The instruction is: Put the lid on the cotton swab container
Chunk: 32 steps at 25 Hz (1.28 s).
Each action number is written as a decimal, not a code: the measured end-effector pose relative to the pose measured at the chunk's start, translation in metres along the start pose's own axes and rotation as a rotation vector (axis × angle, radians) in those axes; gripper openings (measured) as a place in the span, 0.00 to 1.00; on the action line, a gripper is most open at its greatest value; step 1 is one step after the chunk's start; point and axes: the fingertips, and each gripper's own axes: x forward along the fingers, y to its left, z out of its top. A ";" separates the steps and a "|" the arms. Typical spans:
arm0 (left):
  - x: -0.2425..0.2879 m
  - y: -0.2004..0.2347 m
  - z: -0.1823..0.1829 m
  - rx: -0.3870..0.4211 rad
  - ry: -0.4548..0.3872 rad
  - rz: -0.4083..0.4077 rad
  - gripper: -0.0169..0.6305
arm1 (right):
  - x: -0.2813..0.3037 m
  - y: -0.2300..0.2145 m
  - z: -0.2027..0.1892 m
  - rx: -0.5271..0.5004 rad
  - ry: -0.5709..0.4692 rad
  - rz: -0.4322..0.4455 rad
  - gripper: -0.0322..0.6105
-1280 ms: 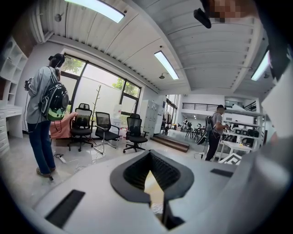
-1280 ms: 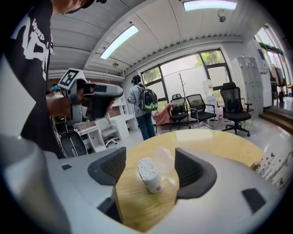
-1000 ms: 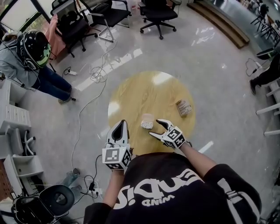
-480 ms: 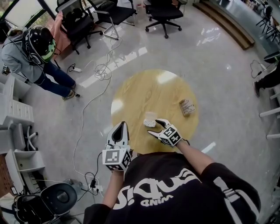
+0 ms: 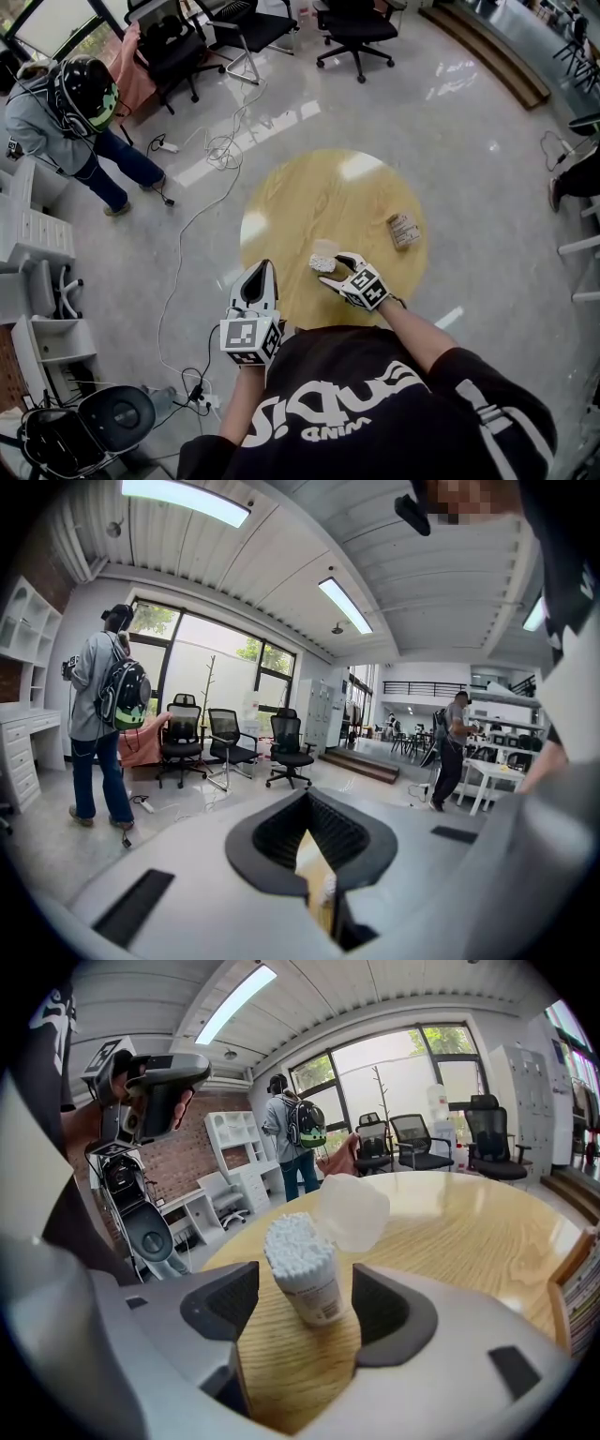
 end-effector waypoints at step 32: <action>0.025 -0.021 -0.016 0.036 0.047 -0.225 0.36 | 0.004 0.002 0.001 -0.037 0.036 -0.007 0.42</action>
